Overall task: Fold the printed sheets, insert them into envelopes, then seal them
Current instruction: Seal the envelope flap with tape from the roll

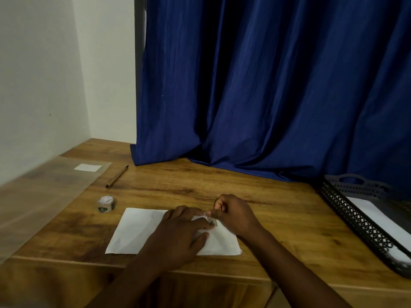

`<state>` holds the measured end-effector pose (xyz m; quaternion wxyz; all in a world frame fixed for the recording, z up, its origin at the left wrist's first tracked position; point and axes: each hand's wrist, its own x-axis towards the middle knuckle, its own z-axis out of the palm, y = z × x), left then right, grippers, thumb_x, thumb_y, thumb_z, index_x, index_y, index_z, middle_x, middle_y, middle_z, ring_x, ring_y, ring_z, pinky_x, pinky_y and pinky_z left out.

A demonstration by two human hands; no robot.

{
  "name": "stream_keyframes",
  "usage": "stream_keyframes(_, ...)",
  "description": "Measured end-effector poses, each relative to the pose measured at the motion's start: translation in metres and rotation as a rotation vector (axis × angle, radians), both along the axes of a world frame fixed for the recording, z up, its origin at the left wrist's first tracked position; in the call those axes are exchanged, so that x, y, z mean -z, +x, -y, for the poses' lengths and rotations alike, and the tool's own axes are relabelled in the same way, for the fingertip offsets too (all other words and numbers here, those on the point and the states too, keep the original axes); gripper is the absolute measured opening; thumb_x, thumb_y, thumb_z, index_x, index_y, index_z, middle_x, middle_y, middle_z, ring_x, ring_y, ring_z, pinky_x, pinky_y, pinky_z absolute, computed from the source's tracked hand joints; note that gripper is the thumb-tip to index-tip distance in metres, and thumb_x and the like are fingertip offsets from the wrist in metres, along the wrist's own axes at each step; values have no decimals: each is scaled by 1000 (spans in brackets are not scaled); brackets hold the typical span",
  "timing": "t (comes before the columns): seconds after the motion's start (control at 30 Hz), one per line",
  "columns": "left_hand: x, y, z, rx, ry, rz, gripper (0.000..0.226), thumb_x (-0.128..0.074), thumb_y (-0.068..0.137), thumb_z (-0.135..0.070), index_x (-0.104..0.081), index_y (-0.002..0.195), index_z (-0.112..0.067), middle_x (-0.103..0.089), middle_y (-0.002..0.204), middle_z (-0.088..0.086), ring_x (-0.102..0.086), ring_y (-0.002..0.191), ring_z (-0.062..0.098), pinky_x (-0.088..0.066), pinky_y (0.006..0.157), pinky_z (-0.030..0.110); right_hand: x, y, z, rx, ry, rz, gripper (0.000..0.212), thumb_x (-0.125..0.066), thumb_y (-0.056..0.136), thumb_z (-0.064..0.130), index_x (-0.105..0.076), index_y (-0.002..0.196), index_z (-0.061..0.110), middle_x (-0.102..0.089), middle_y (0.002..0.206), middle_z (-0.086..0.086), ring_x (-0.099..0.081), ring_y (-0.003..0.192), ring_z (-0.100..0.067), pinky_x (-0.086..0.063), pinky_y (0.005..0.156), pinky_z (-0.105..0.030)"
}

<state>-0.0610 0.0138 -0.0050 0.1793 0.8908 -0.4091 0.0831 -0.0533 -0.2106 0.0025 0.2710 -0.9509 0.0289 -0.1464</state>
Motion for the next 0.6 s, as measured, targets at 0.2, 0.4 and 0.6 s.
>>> stream_keyframes(0.2,2,0,1,-8,-46,11,41,-35,99,-61,-48,134,-45,-37,151,-22,-24,138,1,-19,113,26,1,-17,11,-71,9,-5,49,-77,70,64,-66,108,34,-58,102,13,-55,91,-2,-48,76,-21)
stream_keyframes(0.4,1,0,3,-10,-45,19,40,-38,99,-60,-49,134,-43,-37,152,-21,-27,138,2,-19,113,26,1,-38,20,-96,-34,-14,58,-78,70,62,-64,120,37,-54,114,19,-49,106,2,-45,89,-20)
stream_keyframes(0.6,-1,-4,2,-119,-94,28,55,-43,93,-67,-43,137,-34,-37,153,-11,-27,145,9,-16,121,32,-1,-54,19,-124,113,-43,76,-86,64,60,-59,130,34,-51,123,21,-48,113,5,-42,89,-13)
